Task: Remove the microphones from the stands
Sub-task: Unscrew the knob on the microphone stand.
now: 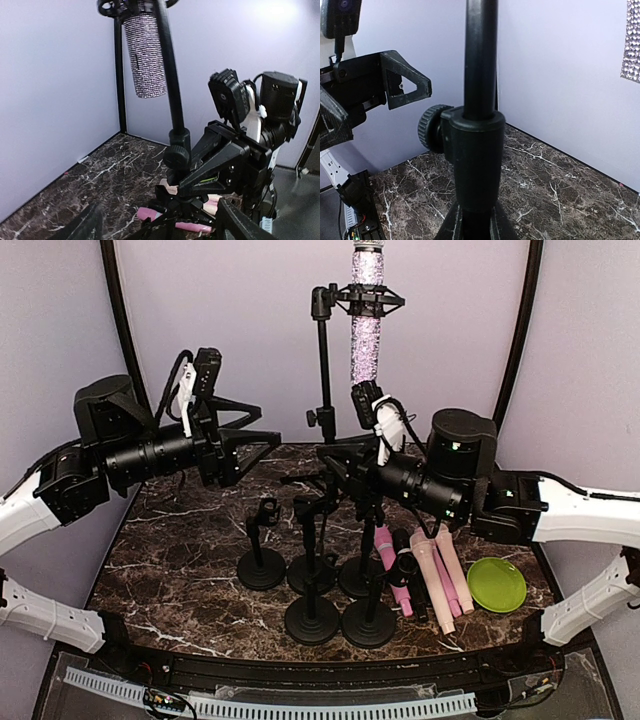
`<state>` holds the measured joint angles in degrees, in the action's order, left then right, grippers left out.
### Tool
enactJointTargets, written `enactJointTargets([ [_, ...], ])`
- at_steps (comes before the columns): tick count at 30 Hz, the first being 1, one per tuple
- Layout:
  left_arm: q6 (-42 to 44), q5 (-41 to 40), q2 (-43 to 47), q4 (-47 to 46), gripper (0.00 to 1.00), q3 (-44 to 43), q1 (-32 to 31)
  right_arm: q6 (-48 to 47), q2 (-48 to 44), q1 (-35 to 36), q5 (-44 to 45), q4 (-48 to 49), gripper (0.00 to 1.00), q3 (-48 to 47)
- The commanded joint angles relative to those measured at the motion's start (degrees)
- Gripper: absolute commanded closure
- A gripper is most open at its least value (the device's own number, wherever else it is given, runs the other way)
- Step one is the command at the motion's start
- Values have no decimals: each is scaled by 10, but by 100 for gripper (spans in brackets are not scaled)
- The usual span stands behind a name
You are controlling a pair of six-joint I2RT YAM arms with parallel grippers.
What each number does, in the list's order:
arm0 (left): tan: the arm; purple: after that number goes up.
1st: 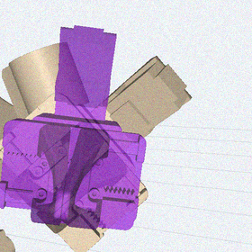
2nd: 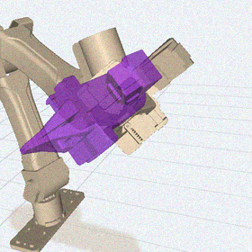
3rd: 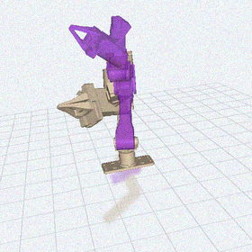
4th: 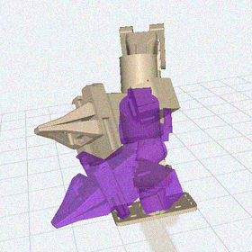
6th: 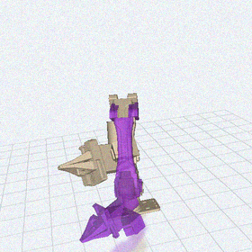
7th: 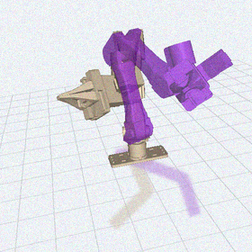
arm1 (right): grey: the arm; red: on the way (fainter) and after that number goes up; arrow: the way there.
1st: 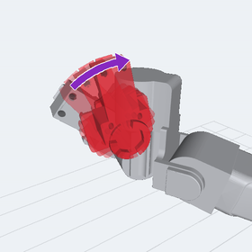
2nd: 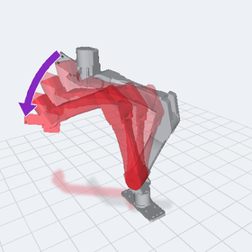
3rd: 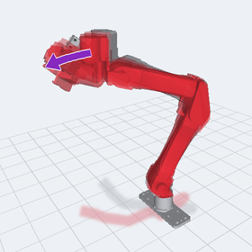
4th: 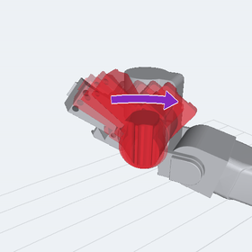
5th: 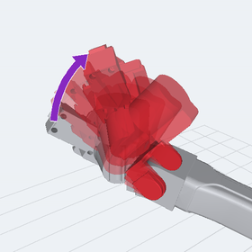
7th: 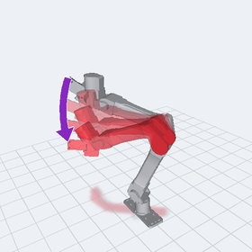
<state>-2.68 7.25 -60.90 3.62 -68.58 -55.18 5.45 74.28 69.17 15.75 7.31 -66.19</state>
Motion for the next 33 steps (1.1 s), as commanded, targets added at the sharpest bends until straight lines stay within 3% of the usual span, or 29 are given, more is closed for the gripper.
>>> enactJointTargets([
  [1,182,29,7,33,22,-12,-3,-2,-23,0,16,86,100,-13],
  [4,258,-4,1,18,24,6,-16,2,-21,0,16,80,100,-19],
  [10,318,-40,-26,-1,27,-11,-34,3,-17,0,15,73,100,-24],
  [15,333,-32,-56,-3,43,-42,-40,4,-12,0,9,74,100,-28],
  [33,348,-30,-88,-17,51,-74,-46,4,-2,0,-1,67,100,-38],
])
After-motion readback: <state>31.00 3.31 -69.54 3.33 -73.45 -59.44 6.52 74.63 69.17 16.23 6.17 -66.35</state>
